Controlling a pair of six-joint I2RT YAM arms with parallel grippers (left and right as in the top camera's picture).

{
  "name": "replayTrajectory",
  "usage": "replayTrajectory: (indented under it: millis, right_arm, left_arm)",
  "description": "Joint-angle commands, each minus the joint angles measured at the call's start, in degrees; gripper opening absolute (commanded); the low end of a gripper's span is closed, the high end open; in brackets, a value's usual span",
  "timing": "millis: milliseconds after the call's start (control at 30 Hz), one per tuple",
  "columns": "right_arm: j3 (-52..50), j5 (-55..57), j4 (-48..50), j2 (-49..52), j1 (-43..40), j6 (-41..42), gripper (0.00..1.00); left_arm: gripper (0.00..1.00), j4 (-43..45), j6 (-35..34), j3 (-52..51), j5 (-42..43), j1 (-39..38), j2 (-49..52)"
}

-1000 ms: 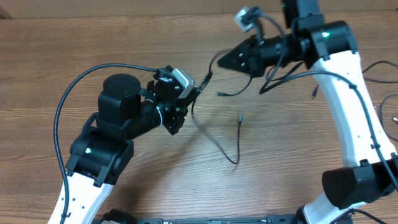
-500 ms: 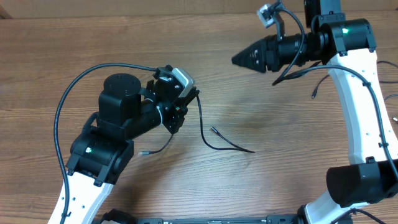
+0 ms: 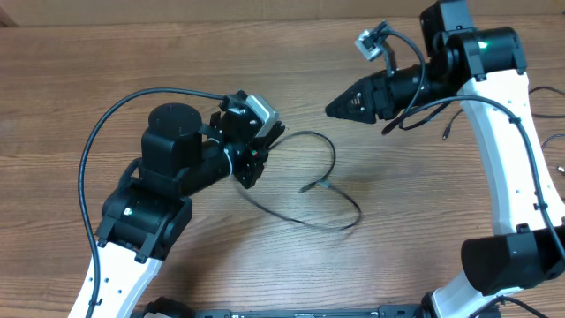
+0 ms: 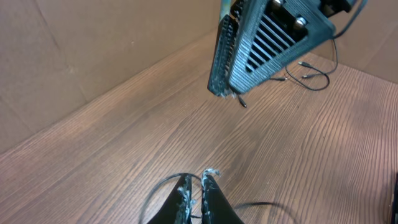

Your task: Untangle cables

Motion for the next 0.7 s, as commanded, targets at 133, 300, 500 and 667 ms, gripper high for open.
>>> replayTrajectory:
  millis: [133, 300, 500, 667]
  right_arm:
    - [0.17, 4.48, 0.11, -0.59, 1.77, -2.4, 0.5]
    - [0.17, 9.35, 0.83, -0.59, 1.84, -2.08, 0.57]
    - [-0.85, 12.7, 3.34, -0.59, 2.1, 1.46, 0.65]
    - [-5.31, 13.31, 7.04, -0.59, 3.21, 1.49, 0.67]
  left_arm:
    - [0.08, -0.33, -1.25, 1.05, 0.98, -0.39, 0.5]
    - [0.12, -4.17, -1.2, 1.03, 0.24, -0.37, 0.52]
    - [0.07, -8.66, -9.44, 1.03, -14.29, -0.37, 0.5]
    - [0.05, -10.36, -10.82, 0.87, -16.5, -0.35, 0.46]
